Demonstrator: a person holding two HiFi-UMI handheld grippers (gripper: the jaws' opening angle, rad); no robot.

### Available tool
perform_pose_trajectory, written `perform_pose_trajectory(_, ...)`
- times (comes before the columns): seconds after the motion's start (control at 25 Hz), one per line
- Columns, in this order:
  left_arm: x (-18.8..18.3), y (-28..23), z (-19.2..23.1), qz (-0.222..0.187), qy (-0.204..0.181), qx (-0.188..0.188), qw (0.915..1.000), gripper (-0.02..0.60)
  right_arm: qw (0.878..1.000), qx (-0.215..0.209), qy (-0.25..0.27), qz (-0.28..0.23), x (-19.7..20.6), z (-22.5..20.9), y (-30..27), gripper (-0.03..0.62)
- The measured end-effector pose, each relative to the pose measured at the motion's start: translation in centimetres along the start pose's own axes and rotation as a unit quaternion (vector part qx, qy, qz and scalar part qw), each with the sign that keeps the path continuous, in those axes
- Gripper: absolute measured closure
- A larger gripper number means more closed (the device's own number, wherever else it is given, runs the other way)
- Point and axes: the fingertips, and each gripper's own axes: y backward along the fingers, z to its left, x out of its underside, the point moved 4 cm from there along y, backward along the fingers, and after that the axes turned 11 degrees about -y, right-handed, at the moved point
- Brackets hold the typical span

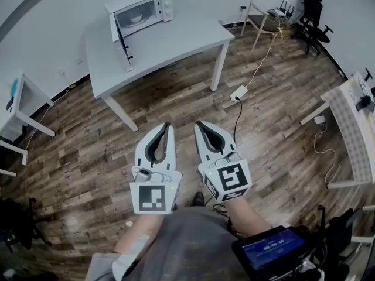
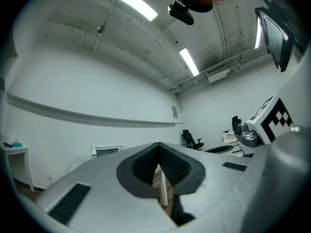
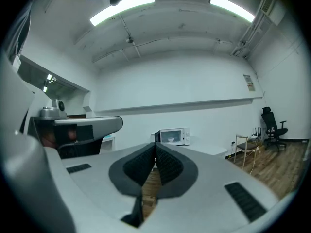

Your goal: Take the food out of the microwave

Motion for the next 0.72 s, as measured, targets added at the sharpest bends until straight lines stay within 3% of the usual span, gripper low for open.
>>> perform_pose_trajectory(0.32, 0.4, -1.9, -3.4, 0.021, -0.019, 0.012, 0.9995, 0.575, 1.000, 0.006, -0.019, 0.002, 0.3, -4.8, 1.0, 0.586)
perform_pose_trajectory(0.72, 2.8, -6.2, -1.5, 0.044, -0.025, 0.001, 0.9987, 0.575, 0.999, -0.009, -0.036, 0.021, 1.5, -7.9, -3.7, 0.586)
